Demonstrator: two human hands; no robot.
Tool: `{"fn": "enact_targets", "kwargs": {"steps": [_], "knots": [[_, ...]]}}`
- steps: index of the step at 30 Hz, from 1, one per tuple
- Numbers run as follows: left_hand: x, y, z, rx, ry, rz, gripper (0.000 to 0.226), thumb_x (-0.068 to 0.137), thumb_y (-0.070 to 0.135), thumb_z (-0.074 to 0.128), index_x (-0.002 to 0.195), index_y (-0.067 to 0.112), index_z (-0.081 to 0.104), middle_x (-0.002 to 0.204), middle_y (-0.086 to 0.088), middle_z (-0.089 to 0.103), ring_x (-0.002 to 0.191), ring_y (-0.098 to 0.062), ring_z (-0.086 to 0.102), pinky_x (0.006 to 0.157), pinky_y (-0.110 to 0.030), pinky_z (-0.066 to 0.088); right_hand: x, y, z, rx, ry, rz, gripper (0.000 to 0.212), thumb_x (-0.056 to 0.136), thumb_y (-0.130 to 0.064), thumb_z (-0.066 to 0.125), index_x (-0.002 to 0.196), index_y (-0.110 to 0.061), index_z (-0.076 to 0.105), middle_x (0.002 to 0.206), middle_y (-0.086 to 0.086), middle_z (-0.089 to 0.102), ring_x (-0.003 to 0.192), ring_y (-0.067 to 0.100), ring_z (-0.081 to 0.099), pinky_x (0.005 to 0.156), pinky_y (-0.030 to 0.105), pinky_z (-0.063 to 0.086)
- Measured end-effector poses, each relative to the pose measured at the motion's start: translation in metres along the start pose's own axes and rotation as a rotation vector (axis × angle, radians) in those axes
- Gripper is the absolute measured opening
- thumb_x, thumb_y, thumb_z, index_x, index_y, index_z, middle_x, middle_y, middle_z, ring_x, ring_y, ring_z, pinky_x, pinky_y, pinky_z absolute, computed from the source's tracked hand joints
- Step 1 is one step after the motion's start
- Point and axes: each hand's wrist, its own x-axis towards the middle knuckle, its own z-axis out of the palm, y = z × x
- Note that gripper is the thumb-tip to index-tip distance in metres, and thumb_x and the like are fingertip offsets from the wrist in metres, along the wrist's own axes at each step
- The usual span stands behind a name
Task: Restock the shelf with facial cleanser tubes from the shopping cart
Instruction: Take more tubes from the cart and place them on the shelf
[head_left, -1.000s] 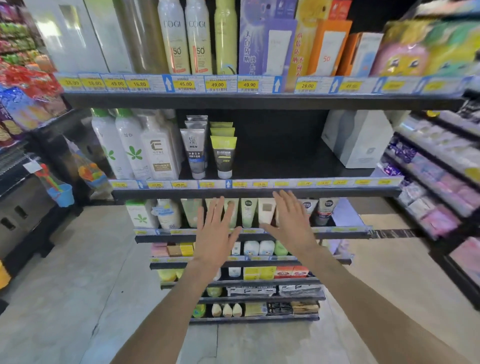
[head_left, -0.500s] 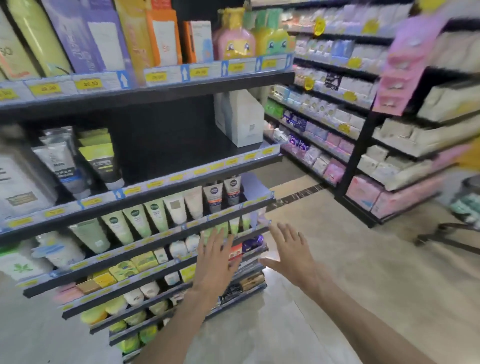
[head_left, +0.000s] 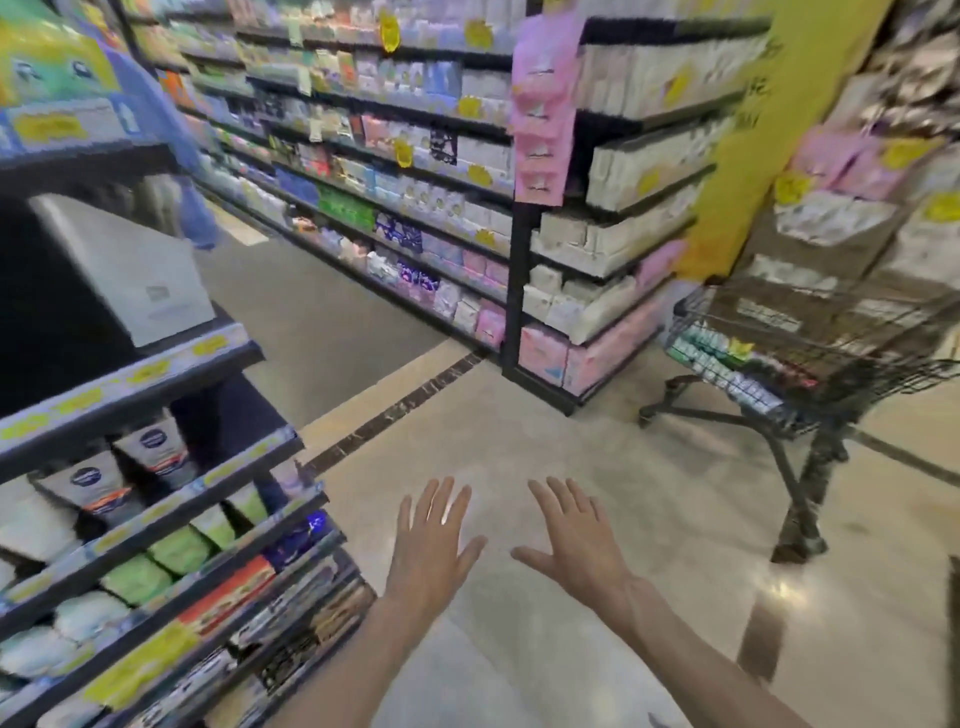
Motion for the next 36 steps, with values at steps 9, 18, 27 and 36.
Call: {"fn": "enact_targets", "kwargs": {"steps": [9,18,27,36], "knots": [[0.137,0.149,0.036,-0.043,-0.072,0.229,0.065,0.101,0.061,0.029,0.149,0.023,0.049,0.157,-0.004,0.047,0.146,-0.025,0.042,0.118,-0.048,0.021,0.013,0.179,-0.024,0.060,0.044,0.256,0.097,0.084,-0.081,0.042,0.160,-0.026,0.021,0.163,0.005,0.030,0.149,0.028,0.030,0.120,0.045,0.026],[0.310,0.257,0.085,-0.080,-0.118,0.442,0.067,0.100,0.062,0.027,0.148,0.022,0.051,0.154,-0.005,0.049,0.144,-0.027,0.045,0.116,-0.055,0.038,0.080,0.327,-0.040,0.082,0.049,0.514,0.094,0.089,-0.077,0.048,0.162,-0.029,0.012,0.167,0.003,0.021,0.153,0.025,0.021,0.123,0.045,0.021],[0.495,0.354,0.106,-0.101,-0.165,0.620,0.064,0.100,0.061,0.032,0.147,0.023,0.051,0.150,-0.004,0.053,0.140,-0.026,0.050,0.112,-0.053,0.043,0.183,0.444,-0.085,0.106,0.102,0.702,0.093,0.090,-0.073,0.052,0.162,-0.025,0.017,0.165,0.004,0.027,0.151,0.026,0.027,0.121,0.043,0.024],[0.633,0.444,0.135,-0.123,-0.195,0.706,0.067,0.102,0.063,0.028,0.153,0.023,0.041,0.158,-0.003,0.043,0.149,-0.024,0.035,0.120,-0.052,0.031,0.266,0.568,-0.097,0.169,0.135,0.803,0.092,0.091,-0.074,0.049,0.162,-0.025,0.016,0.165,0.002,0.026,0.153,0.023,0.024,0.123,0.043,0.025]]}}
